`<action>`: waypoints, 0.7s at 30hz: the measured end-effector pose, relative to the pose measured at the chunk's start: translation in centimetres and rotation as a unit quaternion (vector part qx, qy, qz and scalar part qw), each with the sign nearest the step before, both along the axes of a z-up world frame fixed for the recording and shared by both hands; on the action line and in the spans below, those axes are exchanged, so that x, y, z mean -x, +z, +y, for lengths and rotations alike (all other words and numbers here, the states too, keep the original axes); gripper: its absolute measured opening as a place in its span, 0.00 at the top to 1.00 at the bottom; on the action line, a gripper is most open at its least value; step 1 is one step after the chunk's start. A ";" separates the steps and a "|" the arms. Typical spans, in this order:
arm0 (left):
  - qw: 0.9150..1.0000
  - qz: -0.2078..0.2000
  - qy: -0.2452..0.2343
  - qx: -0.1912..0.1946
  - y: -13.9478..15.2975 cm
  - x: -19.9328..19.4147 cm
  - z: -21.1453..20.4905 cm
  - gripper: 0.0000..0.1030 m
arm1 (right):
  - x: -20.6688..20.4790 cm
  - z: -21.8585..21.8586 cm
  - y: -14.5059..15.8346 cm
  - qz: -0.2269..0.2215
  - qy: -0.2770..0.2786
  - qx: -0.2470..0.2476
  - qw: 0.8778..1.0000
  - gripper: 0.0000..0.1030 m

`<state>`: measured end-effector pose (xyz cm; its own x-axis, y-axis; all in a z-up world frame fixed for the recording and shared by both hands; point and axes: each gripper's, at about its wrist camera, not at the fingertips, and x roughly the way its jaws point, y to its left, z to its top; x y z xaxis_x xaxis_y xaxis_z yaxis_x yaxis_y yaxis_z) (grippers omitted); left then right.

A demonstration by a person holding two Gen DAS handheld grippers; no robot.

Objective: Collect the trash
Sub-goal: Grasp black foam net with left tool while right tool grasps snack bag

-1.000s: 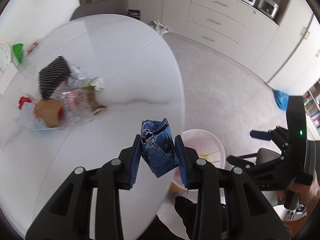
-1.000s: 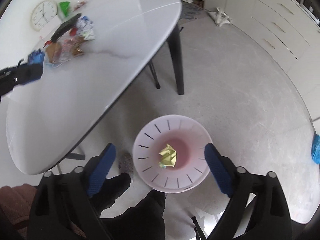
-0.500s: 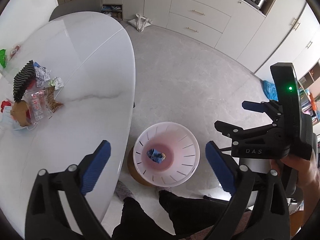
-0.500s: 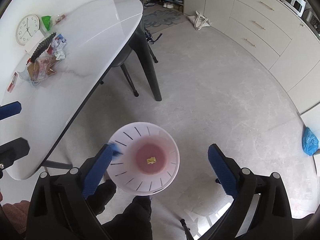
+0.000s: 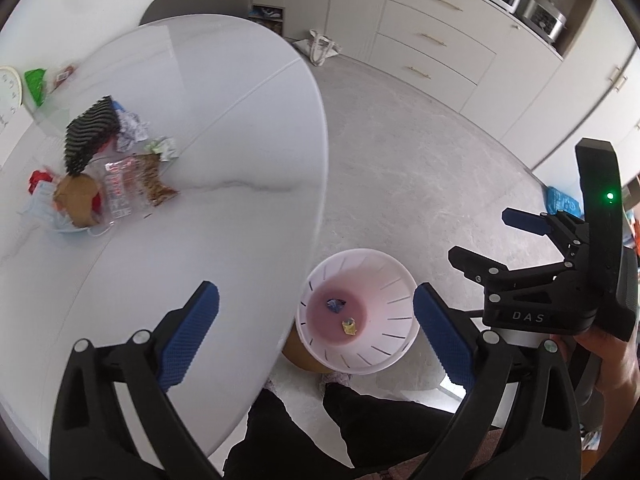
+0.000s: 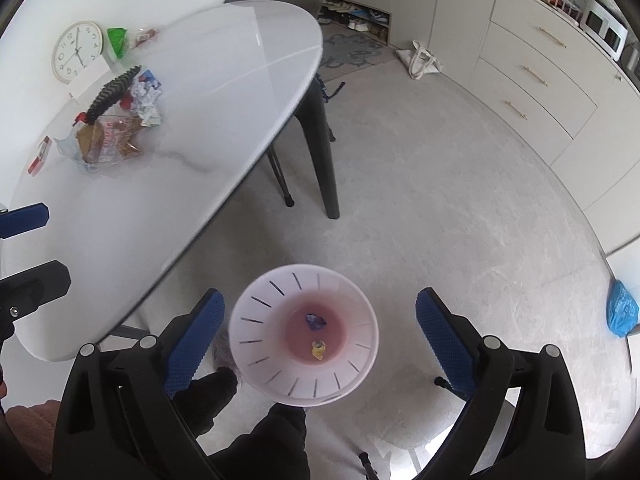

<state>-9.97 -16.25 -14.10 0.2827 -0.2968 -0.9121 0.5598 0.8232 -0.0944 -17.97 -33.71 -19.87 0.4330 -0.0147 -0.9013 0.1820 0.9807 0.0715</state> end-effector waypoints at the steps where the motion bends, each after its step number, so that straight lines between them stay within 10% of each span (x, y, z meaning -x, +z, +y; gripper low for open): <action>1: 1.000 -0.003 0.007 -0.001 0.1 -0.3 0.6 0.09 | -0.4 0.6 0.3 -0.004 0.005 -0.002 1.000 0.07; 21: 0.983 -0.045 0.178 -0.017 1.0 -9.4 17.3 0.09 | -12.2 13.4 2.5 -0.045 0.095 -0.064 0.992 0.07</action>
